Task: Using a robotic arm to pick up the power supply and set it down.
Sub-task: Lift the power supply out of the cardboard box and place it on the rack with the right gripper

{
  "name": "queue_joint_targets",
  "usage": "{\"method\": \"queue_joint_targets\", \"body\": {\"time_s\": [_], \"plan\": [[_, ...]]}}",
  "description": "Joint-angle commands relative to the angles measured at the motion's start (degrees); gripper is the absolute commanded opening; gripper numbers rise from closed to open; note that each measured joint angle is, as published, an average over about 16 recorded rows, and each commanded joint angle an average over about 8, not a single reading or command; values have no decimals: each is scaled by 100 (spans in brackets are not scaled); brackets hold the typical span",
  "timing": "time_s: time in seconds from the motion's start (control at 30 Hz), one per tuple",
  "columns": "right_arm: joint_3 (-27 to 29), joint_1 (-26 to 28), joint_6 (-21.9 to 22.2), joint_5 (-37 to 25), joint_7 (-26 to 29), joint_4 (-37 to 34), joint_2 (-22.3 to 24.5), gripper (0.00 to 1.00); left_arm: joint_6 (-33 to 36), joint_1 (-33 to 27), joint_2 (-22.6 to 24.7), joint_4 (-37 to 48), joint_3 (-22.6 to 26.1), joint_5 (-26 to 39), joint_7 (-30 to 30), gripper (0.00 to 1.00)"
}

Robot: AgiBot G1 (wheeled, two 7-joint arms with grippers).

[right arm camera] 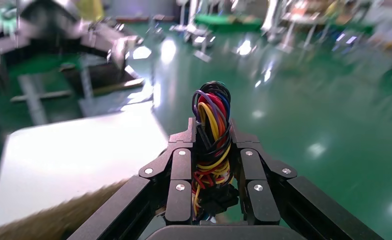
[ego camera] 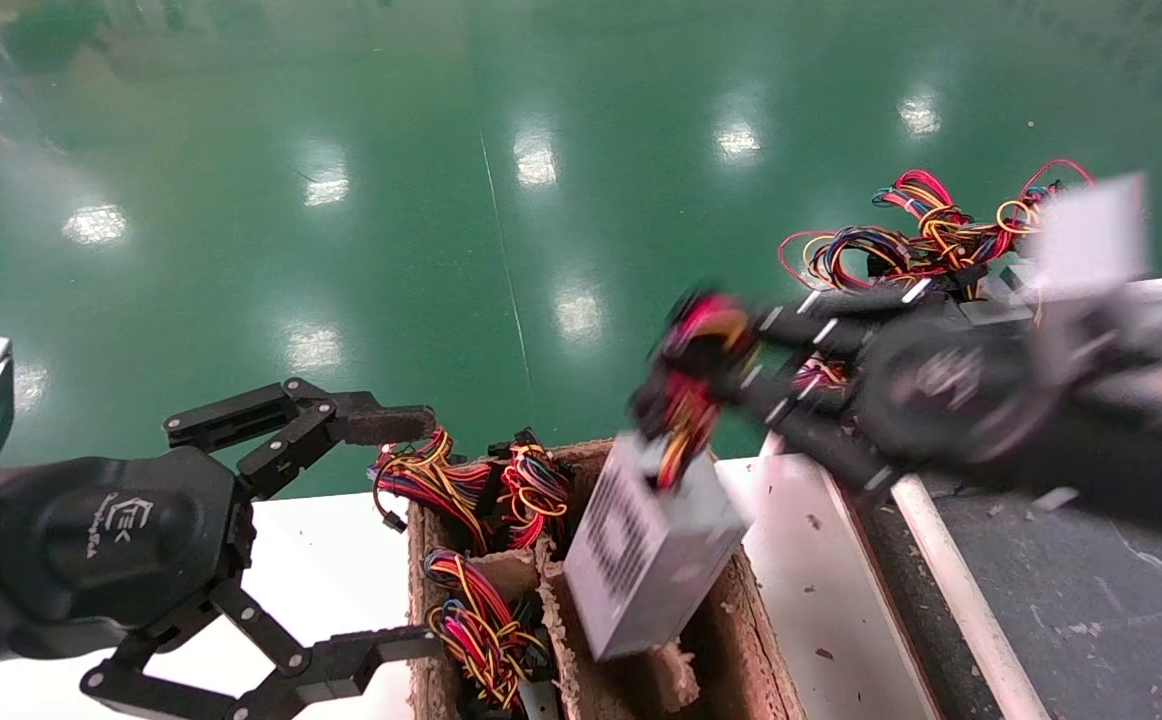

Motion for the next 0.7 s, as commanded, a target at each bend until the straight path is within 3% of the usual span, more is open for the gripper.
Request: {"method": "queue_joint_targets", "body": {"time_s": [0.03, 0.33, 0.7], "plan": [[188, 63, -23, 204, -20, 2, 147, 0, 0, 0, 0, 0, 1, -1, 0, 100], [851, 685, 335, 389, 105, -116, 957, 0, -2, -1, -2, 0, 4, -3, 2, 100], [1069, 1174, 1112, -562, -34, -538, 1872, 0, -4, -2, -3, 0, 8, -6, 4, 100]]}}
